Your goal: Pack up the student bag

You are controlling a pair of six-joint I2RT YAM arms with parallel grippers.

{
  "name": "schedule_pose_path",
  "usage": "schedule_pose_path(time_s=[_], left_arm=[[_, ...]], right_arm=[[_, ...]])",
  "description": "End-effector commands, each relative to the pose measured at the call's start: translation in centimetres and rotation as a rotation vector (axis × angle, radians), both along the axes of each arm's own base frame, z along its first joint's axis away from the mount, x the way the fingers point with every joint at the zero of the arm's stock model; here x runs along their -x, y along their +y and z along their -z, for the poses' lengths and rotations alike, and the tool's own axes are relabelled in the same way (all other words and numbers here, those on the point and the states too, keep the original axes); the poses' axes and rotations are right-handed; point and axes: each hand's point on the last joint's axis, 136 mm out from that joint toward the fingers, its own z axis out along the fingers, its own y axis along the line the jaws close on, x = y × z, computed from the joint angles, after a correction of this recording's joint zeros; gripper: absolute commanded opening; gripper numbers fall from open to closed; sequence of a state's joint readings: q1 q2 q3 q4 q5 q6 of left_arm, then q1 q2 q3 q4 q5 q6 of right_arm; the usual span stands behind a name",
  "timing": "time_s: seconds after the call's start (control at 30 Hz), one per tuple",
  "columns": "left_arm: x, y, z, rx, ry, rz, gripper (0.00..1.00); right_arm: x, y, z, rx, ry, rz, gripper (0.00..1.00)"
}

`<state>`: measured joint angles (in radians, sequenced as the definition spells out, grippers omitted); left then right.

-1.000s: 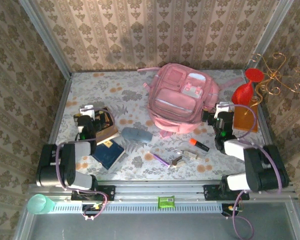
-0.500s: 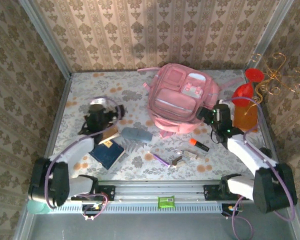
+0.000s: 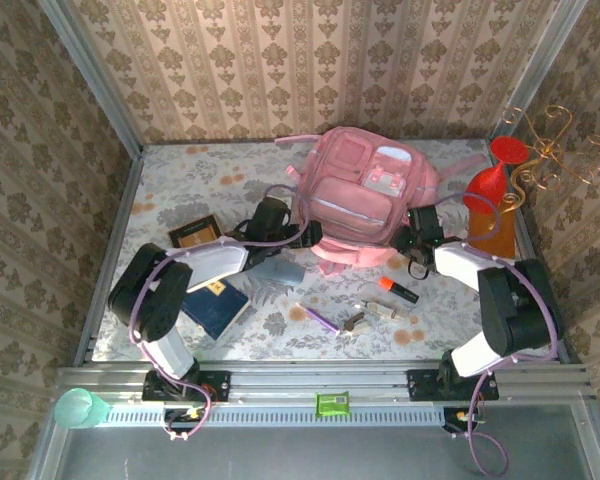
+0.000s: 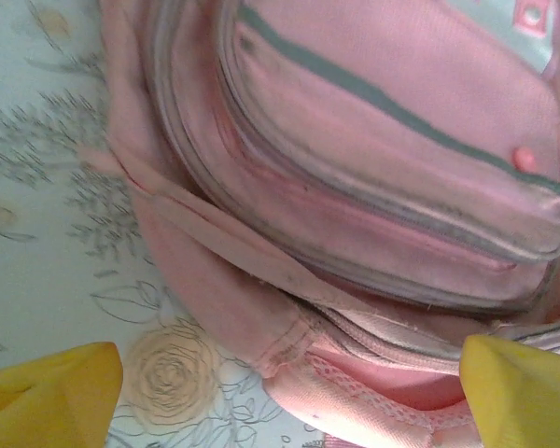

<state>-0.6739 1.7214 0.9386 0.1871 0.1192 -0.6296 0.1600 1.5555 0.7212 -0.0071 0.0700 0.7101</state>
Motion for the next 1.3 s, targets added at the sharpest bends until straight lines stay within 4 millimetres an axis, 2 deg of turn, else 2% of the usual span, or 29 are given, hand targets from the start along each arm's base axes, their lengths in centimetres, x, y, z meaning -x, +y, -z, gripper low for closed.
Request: schedule_pose_path(time_s=[0.0,0.13,0.3,0.4,0.53,0.6,0.7,0.8,0.83,0.9,1.0,1.17,1.27], left_arm=[[0.0,-2.8,-0.6,0.098,0.043,0.031,0.93],[-0.5,-4.0,0.0,0.109,0.059,0.047,0.80],[-2.0,-3.7,0.6,0.130,0.072,0.015,0.68],[-3.3,-2.9,0.1,0.159,0.059,0.007,0.51],[-5.6,-0.2,-1.2,0.176,0.022,-0.007,0.23],[-6.7,1.6,-2.0,0.181,0.002,-0.014,0.13],[-8.2,4.4,-3.4,0.184,-0.016,-0.002,0.03],[-8.7,6.6,-4.4,0.143,-0.025,0.032,0.00],[-8.7,7.4,-4.4,0.117,-0.024,0.039,0.00],[-8.9,8.9,-4.6,0.078,-0.022,0.052,0.00],[-9.2,10.3,-4.6,0.048,-0.015,0.074,0.01],[-10.1,11.2,-4.3,0.024,-0.007,0.088,0.03],[-10.5,11.4,-4.5,0.017,-0.007,0.090,0.03]], right_arm=[[-2.1,2.5,-1.2,-0.111,-0.068,-0.024,0.35],[-2.5,5.2,-2.4,-0.157,-0.131,-0.052,0.24],[-2.6,9.4,-4.6,-0.226,-0.202,-0.093,0.17],[-2.7,11.9,-6.0,-0.274,-0.245,-0.118,0.16],[-3.1,16.1,-7.7,-0.318,-0.267,-0.187,0.16],[-3.3,18.1,-8.3,-0.332,-0.275,-0.224,0.17],[-3.1,21.3,-8.7,-0.358,-0.270,-0.290,0.21],[-2.2,23.7,-8.4,-0.356,-0.232,-0.395,0.32],[-1.8,23.8,-8.1,-0.334,-0.208,-0.430,0.39],[-1.0,22.0,-7.1,-0.243,-0.165,-0.447,0.48],[-0.4,17.1,-6.3,-0.101,-0.127,-0.418,0.59],[-0.1,8.9,-7.1,-0.041,-0.117,-0.302,0.74],[-0.5,6.0,-7.4,-0.038,-0.127,-0.221,0.83]])
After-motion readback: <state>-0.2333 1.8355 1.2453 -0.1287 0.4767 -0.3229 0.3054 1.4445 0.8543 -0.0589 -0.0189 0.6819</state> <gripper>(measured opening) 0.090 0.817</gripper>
